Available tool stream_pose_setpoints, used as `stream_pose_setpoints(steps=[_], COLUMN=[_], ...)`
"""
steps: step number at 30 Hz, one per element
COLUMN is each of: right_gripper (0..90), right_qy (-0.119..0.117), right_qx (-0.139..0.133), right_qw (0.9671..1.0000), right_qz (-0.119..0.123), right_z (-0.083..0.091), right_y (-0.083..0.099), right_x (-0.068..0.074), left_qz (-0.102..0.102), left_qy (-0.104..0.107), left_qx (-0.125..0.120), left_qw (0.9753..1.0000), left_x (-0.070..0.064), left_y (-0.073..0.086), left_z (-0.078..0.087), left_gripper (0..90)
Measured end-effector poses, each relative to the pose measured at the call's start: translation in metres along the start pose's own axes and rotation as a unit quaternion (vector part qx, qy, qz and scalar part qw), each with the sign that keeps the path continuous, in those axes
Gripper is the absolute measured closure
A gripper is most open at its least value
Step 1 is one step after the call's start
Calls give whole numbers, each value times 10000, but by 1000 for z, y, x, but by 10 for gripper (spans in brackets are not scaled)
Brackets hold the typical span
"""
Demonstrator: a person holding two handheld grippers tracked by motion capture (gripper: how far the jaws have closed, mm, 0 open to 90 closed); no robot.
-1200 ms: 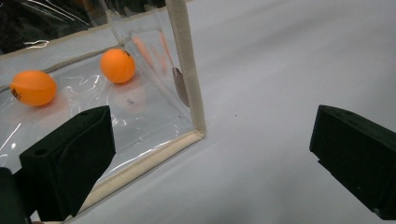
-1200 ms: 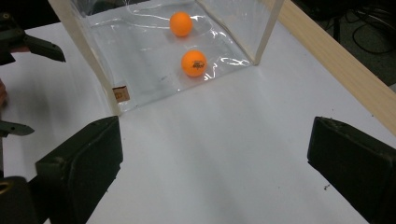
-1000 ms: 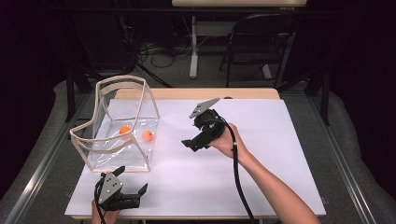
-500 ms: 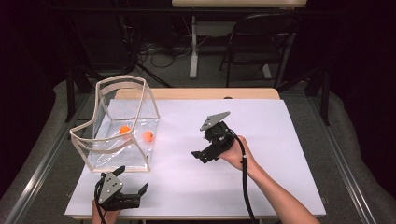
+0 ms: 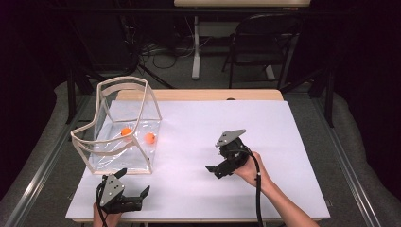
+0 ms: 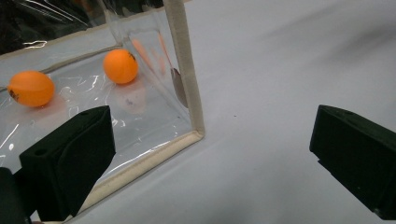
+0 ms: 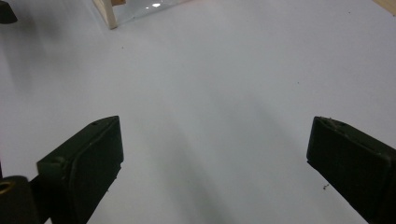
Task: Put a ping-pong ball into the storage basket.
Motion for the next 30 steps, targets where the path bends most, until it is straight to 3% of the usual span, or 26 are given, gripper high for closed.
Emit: stream_pose_setpoints(steps=[15, 30], right_gripper=[35, 34], right_qy=[283, 418], right_qx=[-122, -253], right_qw=[9993, 9983], right_qz=[-187, -311], right_z=[16, 31], right_y=[44, 76], right_x=[-3, -1], left_qz=[13, 14], left_qy=[2, 11], left_qx=[-4, 14], left_qw=[10000, 10000], left_x=[0, -2], left_y=[0, 0], left_z=[0, -2], left_gripper=[1, 1])
Point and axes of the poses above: each handheld gripper's, and its own axes: z roughly backward along the jaws, y roughly out of its underside, x roughly to its left, the point moved 8 cm from there along -z, roughly forward along the jaws, and after that the axes turned 3 degrees about -x, right-handed, at the moved point
